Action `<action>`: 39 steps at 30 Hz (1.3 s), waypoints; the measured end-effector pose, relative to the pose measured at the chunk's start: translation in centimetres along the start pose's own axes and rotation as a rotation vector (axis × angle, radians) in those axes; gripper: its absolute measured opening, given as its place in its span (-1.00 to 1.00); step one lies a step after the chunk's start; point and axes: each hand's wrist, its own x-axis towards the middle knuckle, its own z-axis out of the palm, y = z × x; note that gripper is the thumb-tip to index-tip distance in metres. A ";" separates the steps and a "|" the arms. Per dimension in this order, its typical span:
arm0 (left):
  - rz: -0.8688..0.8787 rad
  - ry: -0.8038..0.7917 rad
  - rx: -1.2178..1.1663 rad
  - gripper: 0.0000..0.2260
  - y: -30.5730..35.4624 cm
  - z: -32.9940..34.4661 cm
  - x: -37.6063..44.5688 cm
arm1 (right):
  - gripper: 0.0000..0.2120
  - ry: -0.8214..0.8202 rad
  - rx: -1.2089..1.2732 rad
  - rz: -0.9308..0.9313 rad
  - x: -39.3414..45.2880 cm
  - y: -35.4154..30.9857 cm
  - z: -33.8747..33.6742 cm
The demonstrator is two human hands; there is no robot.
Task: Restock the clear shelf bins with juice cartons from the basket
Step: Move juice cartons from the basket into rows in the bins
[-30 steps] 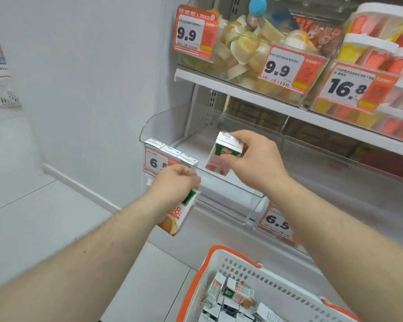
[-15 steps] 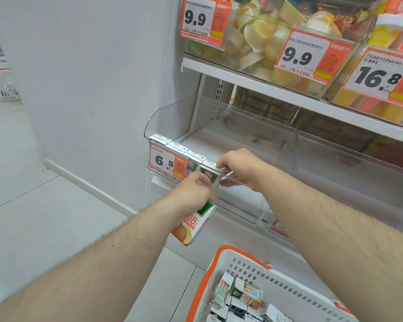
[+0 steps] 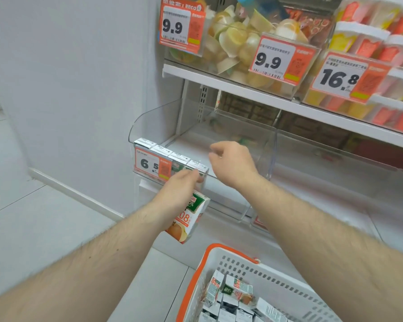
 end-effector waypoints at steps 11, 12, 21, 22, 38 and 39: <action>0.101 -0.065 -0.260 -0.55 1.5 5.2 -3.5 | -0.71 0.014 0.497 0.087 -15.5 5.4 -4.7; 0.121 -0.078 -0.265 -0.55 1.8 6.1 -4.0 | -0.70 -0.007 0.494 0.107 -16.2 5.7 -4.8; 0.375 -0.340 -0.221 -0.70 2.6 12.3 -7.5 | -0.79 0.094 0.448 0.168 -19.4 9.6 -7.3; 0.362 -0.411 -0.235 -0.70 2.6 12.5 -7.3 | -0.77 0.108 0.491 0.182 -19.6 10.2 -7.9; 0.793 -0.284 0.370 -0.58 1.0 16.8 -5.8 | -0.68 0.326 0.670 0.223 -19.5 15.2 -11.0; 0.835 -0.219 0.441 -0.54 1.3 16.8 -5.8 | -0.70 0.377 0.647 0.222 -19.2 15.3 -11.6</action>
